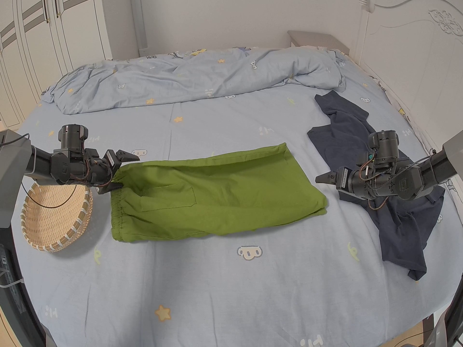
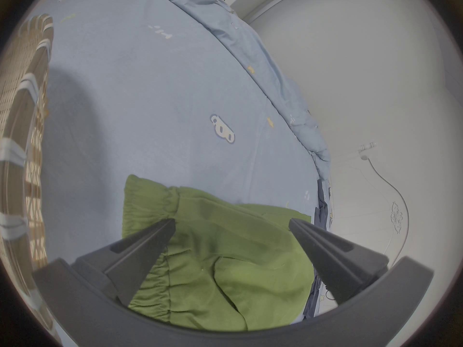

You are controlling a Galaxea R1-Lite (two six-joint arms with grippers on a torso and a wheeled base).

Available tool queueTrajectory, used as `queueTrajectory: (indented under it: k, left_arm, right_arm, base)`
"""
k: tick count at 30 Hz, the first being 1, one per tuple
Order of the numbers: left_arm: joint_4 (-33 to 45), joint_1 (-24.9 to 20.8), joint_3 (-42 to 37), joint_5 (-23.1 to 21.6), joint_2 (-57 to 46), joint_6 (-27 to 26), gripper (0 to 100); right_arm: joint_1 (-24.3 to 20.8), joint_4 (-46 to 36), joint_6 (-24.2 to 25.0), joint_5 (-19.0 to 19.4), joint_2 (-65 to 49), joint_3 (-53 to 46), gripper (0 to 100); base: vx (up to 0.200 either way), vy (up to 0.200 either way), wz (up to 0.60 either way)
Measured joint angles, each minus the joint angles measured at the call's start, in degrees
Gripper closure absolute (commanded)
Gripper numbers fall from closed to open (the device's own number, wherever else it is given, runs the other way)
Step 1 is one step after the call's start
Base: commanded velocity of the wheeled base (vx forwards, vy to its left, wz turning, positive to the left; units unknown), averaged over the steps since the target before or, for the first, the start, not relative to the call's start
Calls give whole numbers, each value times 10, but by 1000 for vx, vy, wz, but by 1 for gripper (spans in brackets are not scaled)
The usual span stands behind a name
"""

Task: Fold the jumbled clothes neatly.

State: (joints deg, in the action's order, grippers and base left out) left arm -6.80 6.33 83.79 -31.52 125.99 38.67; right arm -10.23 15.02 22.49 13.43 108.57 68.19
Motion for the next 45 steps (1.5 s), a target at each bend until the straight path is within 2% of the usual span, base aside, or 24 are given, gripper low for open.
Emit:
queueTrajectory:
  k: [23, 30, 38, 45]
  left_arm:
    - [3, -33, -33, 0, -74, 5, 0]
    - [3, -40, 18, 3, -35, 13, 0]
    - [3, -40, 122, 40, 37, 67, 0]
    - [6, -41, 140, 44, 63, 70, 0]
  right_arm:
    - [-5, -1, 1, 0, -8, -6, 0]
    - [-5, -1, 1, 0, -13, -6, 0]
    - [-1, -1, 1, 0, -14, -4, 0]
    - [1, -1, 0, 0, -14, -2, 0]
  base:
    - [0, 0, 0]
    - [0, 0, 0]
    - [0, 0, 0]
    - [0, 0, 0]
